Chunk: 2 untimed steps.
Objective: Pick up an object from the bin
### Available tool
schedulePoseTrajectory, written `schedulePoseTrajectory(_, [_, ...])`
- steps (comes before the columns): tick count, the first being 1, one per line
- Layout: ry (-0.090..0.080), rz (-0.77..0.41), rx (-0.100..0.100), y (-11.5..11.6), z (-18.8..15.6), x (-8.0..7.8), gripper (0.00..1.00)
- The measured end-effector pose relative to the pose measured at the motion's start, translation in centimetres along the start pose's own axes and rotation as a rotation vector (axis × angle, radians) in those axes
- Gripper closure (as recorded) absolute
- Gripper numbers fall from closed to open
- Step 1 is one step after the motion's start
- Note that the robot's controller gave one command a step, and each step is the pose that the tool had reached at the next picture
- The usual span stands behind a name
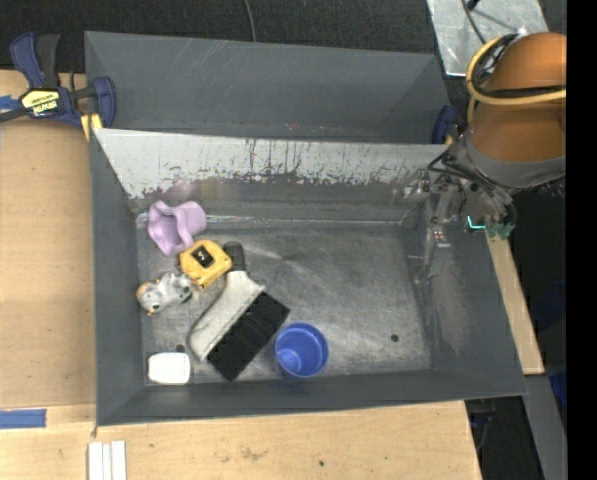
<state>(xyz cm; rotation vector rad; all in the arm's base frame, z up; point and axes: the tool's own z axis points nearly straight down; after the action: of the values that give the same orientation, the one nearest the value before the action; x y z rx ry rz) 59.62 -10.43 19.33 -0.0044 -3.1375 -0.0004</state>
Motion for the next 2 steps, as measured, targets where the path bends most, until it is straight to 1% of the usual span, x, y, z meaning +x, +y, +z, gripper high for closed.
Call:
schedulePoseTrajectory(1, [-0.008, -0.002, 0.001, 0.0, -0.5, -0.2, 0.0])
schedulePoseTrajectory(2, [-0.006, 0.046, 0.0, 7.8, -0.8, 2.2, 1.0])
